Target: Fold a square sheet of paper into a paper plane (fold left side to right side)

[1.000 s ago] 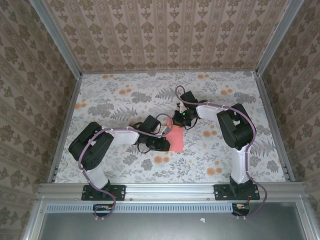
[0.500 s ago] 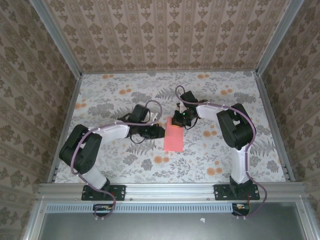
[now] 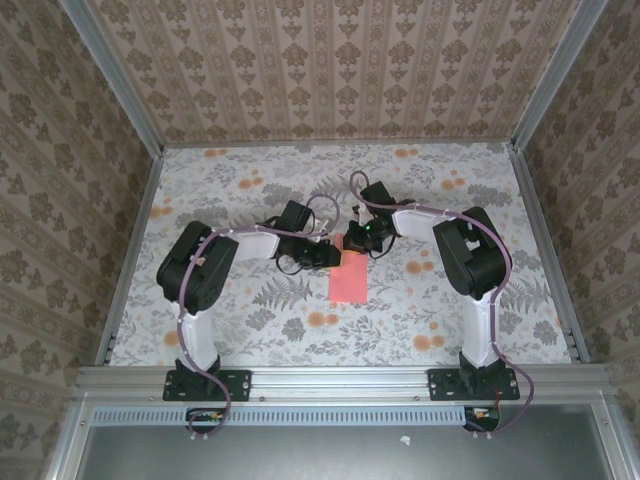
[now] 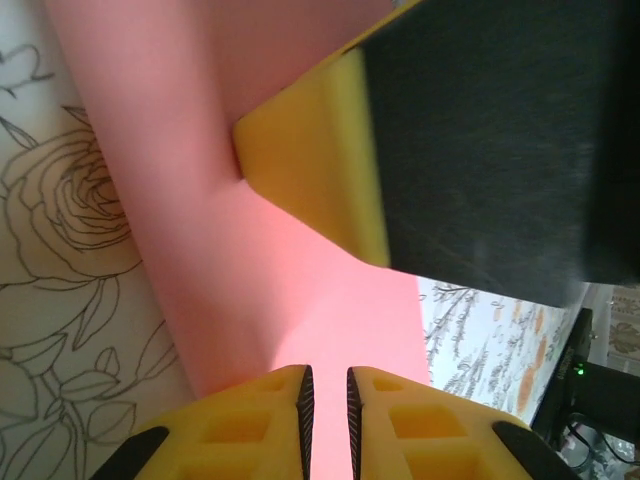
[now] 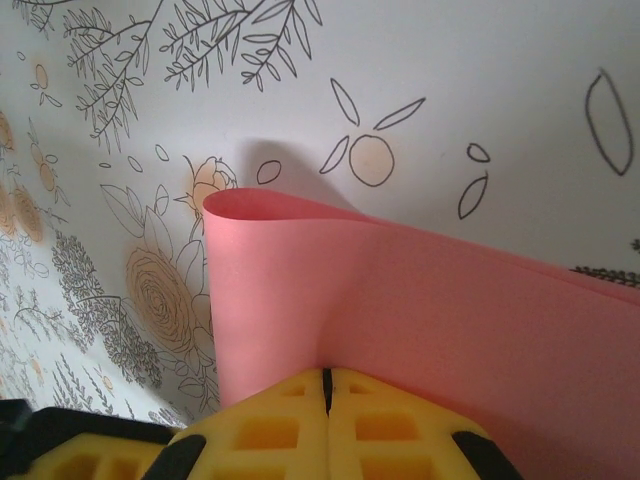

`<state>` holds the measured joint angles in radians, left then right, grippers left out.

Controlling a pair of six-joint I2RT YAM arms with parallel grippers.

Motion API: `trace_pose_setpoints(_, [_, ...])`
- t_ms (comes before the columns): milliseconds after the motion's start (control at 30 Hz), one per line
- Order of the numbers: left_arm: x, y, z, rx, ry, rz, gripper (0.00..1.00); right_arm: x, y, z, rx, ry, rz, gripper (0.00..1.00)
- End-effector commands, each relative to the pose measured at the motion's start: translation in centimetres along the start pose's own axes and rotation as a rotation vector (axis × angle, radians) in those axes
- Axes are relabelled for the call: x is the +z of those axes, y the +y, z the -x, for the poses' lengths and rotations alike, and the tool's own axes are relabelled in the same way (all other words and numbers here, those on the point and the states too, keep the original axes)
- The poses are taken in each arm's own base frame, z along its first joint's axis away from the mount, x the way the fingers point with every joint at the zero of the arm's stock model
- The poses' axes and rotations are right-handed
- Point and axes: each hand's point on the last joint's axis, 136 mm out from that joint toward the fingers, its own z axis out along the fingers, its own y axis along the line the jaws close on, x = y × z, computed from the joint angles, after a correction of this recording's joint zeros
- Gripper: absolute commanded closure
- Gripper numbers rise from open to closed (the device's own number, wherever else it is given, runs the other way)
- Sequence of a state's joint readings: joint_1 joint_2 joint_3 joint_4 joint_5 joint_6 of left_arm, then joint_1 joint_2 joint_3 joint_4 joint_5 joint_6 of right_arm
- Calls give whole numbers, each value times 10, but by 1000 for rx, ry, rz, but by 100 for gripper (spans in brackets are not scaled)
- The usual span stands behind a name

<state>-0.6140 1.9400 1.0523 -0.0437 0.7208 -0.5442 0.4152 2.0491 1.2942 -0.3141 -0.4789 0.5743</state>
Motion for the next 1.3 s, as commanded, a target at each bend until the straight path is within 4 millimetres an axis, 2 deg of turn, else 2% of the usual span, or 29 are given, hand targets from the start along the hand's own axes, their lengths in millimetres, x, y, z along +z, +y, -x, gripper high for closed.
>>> trace_pose_setpoints(0, [5,-3,2,43,6,5,80,12,-20,-5,7,25,-60,94])
trace_pose_setpoints(233, [13,17,-18,27,54,126,81,1,-6,6,-27,-16,-32,90])
trace_pose_setpoints(367, [15,24,-26,-2,62,156,81,-25,13,22,-75,-92,-12,81])
trace_pose_setpoints(433, [14,26,-27,-11,58,163,81,-42,19,23,-96,-126,-17,75])
trace_pose_setpoints(533, [14,25,-28,-17,49,169,81,-61,14,8,-105,-134,-48,73])
trace_pose_setpoints(633, [14,23,-28,-16,45,171,81,-67,7,-21,-72,-101,-31,81])
trace_pose_setpoints(700, [14,22,-27,-16,42,172,81,-63,4,-44,-40,-62,-7,87])
trace_pose_setpoints(800, [14,20,-27,-16,38,172,81,-50,3,-73,-8,4,24,90])
trace_pose_setpoints(900, [14,19,-26,-17,35,172,81,-36,1,-91,5,59,24,91])
trace_pose_setpoints(1133, [12,15,-21,-17,26,164,81,-21,-17,-103,29,101,-47,92])
trace_pose_setpoints(1267, [5,-1,-6,-1,-4,119,78,-19,-33,-110,35,135,-125,92])
